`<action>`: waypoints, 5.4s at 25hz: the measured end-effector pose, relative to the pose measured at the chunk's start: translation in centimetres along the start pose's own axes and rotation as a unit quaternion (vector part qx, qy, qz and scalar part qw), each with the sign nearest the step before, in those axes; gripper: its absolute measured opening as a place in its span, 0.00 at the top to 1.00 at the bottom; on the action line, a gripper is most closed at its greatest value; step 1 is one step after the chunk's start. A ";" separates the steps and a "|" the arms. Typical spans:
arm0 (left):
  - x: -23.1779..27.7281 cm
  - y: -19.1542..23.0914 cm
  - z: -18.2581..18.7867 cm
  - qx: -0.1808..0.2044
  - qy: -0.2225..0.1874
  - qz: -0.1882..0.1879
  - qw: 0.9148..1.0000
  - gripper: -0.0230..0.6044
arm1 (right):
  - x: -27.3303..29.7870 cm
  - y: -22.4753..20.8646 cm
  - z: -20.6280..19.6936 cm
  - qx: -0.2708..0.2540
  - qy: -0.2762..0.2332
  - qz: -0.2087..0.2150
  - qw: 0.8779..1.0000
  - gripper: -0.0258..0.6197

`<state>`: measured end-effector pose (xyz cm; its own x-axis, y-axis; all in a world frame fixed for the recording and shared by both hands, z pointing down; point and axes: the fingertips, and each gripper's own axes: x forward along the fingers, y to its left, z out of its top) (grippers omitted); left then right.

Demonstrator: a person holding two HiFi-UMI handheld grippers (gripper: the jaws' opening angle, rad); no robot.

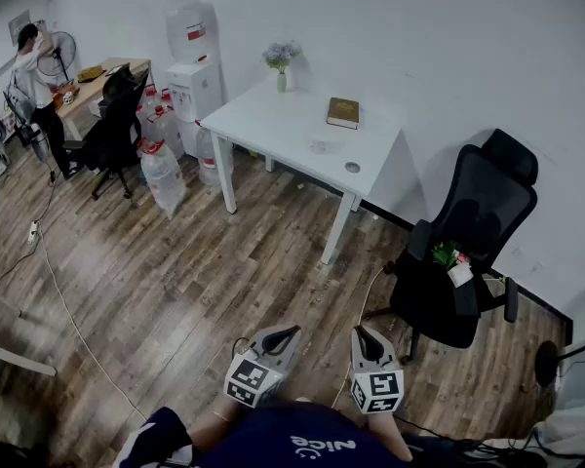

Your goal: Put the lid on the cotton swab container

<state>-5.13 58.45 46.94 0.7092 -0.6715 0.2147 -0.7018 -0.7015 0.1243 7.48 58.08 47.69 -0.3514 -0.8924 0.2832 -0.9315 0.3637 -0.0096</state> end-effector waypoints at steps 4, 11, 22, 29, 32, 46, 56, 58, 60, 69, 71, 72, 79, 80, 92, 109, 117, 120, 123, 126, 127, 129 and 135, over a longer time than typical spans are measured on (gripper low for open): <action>-0.2 1.4 0.1 0.001 -0.001 -0.002 1.000 0.93 | 1.1 0.1 0.6 -0.007 -0.004 -0.012 1.000 0.87; -0.5 3.9 -0.1 0.007 -0.002 -0.025 1.000 0.93 | 3.0 2.1 1.4 0.016 -0.018 -0.029 0.999 0.87; -1.3 9.3 -1.7 0.012 0.014 -0.059 0.998 0.93 | 6.5 6.3 -0.1 0.025 0.007 -0.040 0.999 0.87; -0.2 11.8 -2.5 -0.002 0.021 -0.044 0.999 0.93 | 8.6 5.4 -0.8 0.023 0.023 -0.043 0.999 0.87; 1.5 13.0 -1.8 0.001 0.020 -0.039 0.999 0.93 | 10.4 3.2 -0.4 0.027 0.019 -0.050 0.998 0.87; 15.8 17.0 2.3 -0.001 0.009 0.006 1.000 0.93 | 22.8 -9.4 4.0 0.020 -0.008 0.013 1.000 0.87; 28.3 18.0 4.7 -0.002 0.008 0.033 0.999 0.93 | 29.1 -19.6 4.7 0.023 -0.008 0.061 0.998 0.87; 30.0 18.2 4.9 -0.004 0.005 0.037 0.999 0.93 | 30.1 -20.8 4.7 0.019 -0.004 0.072 0.997 0.87; 31.2 18.3 5.0 -0.006 0.005 0.039 0.999 0.93 | 31.0 -21.7 4.7 0.017 -0.002 0.075 0.997 0.87; 34.6 22.0 3.9 -0.034 0.016 0.038 0.999 0.93 | 35.0 -22.1 4.3 0.025 0.013 0.079 0.997 0.87; 35.9 23.4 3.8 -0.034 0.016 0.032 0.999 0.93 | 36.4 -22.4 4.4 0.026 0.016 0.070 0.997 0.87; 36.6 24.4 3.9 -0.032 0.016 0.028 0.999 0.93 | 37.3 -22.7 4.5 0.026 0.016 0.065 0.997 0.87; 41.8 33.7 7.1 -0.032 0.018 0.012 0.999 0.93 | 45.9 -25.1 7.4 0.043 0.012 0.031 0.998 0.87; 42.5 35.2 7.3 -0.028 0.019 0.008 0.999 0.93 | 47.1 -25.3 8.0 0.050 0.009 0.025 0.998 0.87; 49.8 48.3 11.5 0.015 0.026 -0.053 0.998 0.93 | 60.7 -25.6 13.0 0.071 -0.006 -0.009 0.997 0.87; 53.3 55.2 10.8 -0.015 0.049 -0.043 0.998 0.93 | 69.3 -27.0 16.2 0.061 -0.012 0.025 0.998 0.87; 56.9 56.6 12.3 -0.029 0.053 -0.019 0.998 0.93 | 72.9 -30.6 18.6 0.065 -0.008 0.071 0.995 0.87; 57.8 56.8 13.0 -0.029 0.050 -0.008 0.998 0.93 | 74.7 -31.8 19.3 0.059 -0.003 0.093 0.994 0.87; 58.2 57.3 12.2 -0.030 0.054 0.007 0.998 0.93 | 76.8 -32.8 19.9 0.052 0.003 0.123 0.991 0.76; 57.9 58.0 11.3 -0.039 0.064 0.028 0.997 0.93 | 78.6 -33.2 19.9 0.053 0.014 0.156 0.986 0.69; 57.9 58.2 11.1 -0.041 0.067 0.033 0.996 0.93 | 79.2 -33.1 19.7 0.052 0.021 0.168 0.984 0.69; 58.0 58.4 11.1 -0.047 0.069 0.038 0.996 0.93 | 80.4 -33.1 19.6 0.050 0.035 0.196 0.979 0.69; 58.4 59.0 11.0 -0.049 0.072 0.060 0.994 0.93 | 83.7 -32.3 18.0 0.035 0.087 0.266 0.959 0.69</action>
<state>-4.38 -24.73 56.14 0.6075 -0.7029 0.3700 -0.7892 -0.5869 0.1808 6.47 -33.18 54.47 -0.7634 -0.5249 0.3764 -0.6309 0.7309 -0.2602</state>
